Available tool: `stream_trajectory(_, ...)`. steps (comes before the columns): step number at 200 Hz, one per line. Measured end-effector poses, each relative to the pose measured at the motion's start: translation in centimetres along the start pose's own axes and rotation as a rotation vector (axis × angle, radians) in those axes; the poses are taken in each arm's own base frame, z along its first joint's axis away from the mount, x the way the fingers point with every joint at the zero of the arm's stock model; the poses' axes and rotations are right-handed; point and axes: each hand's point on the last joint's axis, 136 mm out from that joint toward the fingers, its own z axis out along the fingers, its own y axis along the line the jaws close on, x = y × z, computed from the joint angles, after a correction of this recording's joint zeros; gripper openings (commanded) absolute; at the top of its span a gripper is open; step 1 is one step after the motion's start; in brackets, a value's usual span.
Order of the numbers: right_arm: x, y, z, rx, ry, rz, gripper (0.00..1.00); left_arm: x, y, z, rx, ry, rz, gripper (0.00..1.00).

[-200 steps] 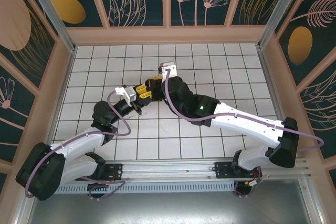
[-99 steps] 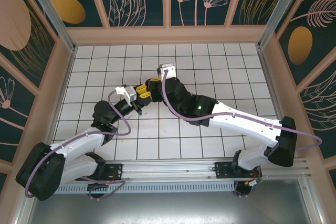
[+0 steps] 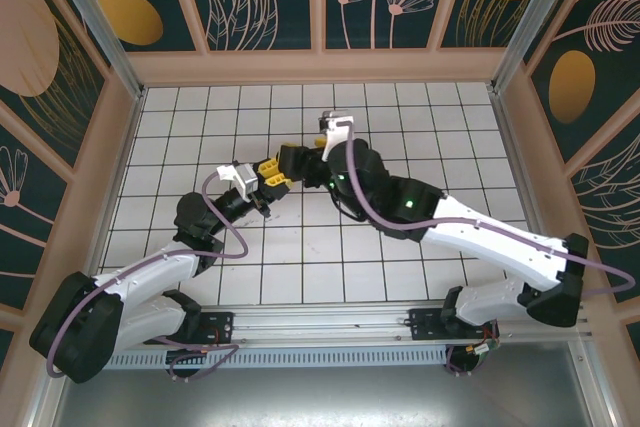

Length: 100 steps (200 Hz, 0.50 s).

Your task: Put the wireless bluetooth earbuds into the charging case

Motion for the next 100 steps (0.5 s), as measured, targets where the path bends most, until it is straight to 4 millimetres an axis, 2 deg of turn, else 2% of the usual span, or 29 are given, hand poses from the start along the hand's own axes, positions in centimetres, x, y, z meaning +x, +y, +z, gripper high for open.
stream_trajectory(25,-2.0,-0.2,-1.2,-0.027,-0.029,0.034,0.73,0.0,-0.1,0.0,0.004,0.0,0.0,0.0)
stream_trajectory(47,-2.3,-1.4,-0.7,-0.019,-0.011,0.055,0.68,0.0,-0.2,0.0,0.012,0.002,0.001,0.0)
stream_trajectory(64,-1.9,-3.0,0.2,0.004,0.03,0.06,0.53,0.2,-0.5,0.0,0.027,0.009,0.0,0.0)
stream_trajectory(79,-1.3,-4.6,1.2,0.025,0.073,0.073,0.32,0.7,-0.8,0.0,0.05,0.028,0.0,0.0)
stream_trajectory(100,-0.1,-6.6,2.8,0.055,0.152,0.068,0.17,1.6,-1.3,0.3,0.09,0.068,-0.013,0.0)
